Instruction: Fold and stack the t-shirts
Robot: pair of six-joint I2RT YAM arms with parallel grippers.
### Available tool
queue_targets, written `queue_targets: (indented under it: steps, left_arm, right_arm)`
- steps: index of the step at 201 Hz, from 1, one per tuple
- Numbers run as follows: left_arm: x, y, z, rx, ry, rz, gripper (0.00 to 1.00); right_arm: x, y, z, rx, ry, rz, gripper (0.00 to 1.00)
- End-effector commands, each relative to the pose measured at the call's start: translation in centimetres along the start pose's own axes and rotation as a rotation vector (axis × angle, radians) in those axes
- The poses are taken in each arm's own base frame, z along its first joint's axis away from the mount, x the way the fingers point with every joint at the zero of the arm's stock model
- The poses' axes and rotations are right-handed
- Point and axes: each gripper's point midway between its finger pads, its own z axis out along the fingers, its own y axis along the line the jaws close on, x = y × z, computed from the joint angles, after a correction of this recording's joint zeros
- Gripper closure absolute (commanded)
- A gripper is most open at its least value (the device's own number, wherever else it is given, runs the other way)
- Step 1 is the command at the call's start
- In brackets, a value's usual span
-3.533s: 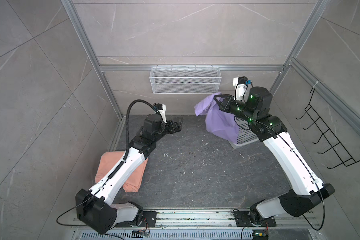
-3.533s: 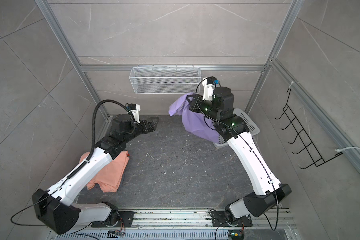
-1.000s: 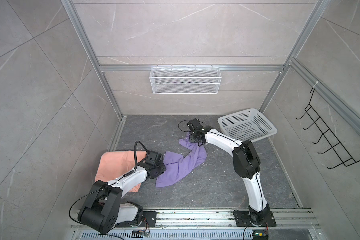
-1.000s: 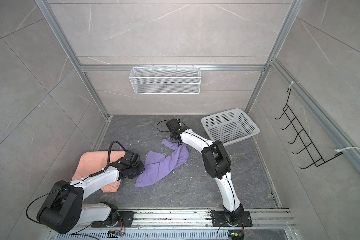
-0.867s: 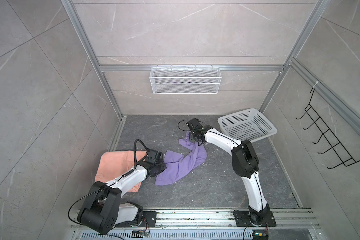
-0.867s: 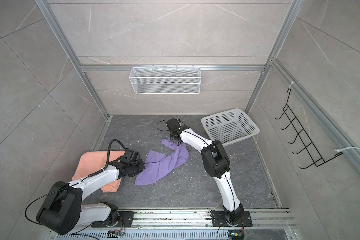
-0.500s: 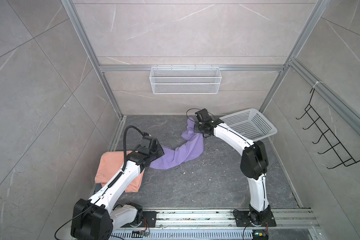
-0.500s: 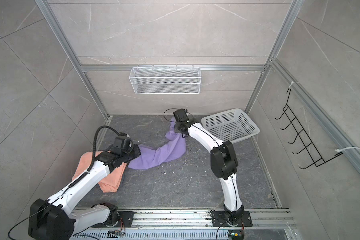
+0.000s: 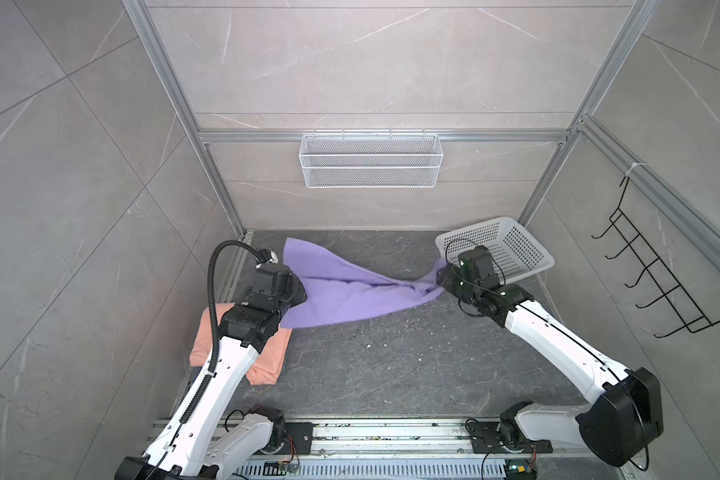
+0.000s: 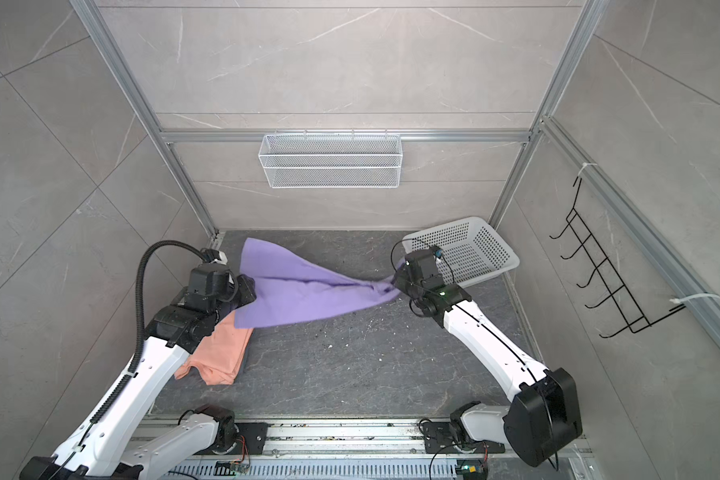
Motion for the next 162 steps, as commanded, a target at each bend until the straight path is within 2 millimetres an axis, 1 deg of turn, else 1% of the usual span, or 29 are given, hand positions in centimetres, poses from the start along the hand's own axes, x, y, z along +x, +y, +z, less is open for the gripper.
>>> queue_targets:
  steps: [1,18,31,43,55,72,81,95,112,142,162]
  left_arm:
    - [3.4,3.0,0.6,-0.115,0.09,-0.055,0.35]
    - [3.6,3.2,0.5,-0.123,0.091,-0.065,0.34]
    - [3.6,3.1,0.7,-0.12,0.098,-0.067,0.34]
    - [3.8,2.7,1.0,-0.107,0.116,-0.062,0.34]
    - [4.2,2.3,1.5,-0.097,0.137,-0.059,0.34]
    - [5.1,1.4,2.4,-0.053,0.184,-0.066,0.34]
    - [5.6,1.0,2.9,-0.034,0.206,-0.073,0.34]
    - [6.6,0.7,3.7,-0.022,0.24,-0.087,0.34]
    - [8.0,0.5,4.6,-0.007,0.279,-0.11,0.36]
    - [9.3,0.2,5.2,-0.006,0.313,-0.122,0.37]
    - [9.6,0.1,5.4,-0.002,0.32,-0.125,0.37]
  right_arm:
    - [0.5,-2.2,-1.9,0.067,-0.008,0.026,0.35]
    - [-0.1,-2.2,-2.6,0.076,-0.021,-0.007,0.35]
    - [-0.3,-1.6,-2.4,0.062,-0.016,-0.026,0.34]
    - [-0.1,-1.0,-1.6,0.048,-0.003,-0.027,0.34]
    - [-0.1,-0.3,-0.4,0.032,0.0,-0.025,0.34]
    - [0.0,0.0,1.4,0.042,0.007,-0.019,0.34]
    - [0.4,0.1,2.5,0.058,0.027,-0.028,0.34]
    - [1.1,-0.6,3.7,0.119,0.065,-0.02,0.34]
    - [1.7,-2.0,4.5,0.19,0.078,-0.005,0.34]
    - [2.0,-4.8,3.9,0.332,0.09,-0.02,0.34]
    - [3.1,-7.2,4.1,0.402,0.134,-0.019,0.34]
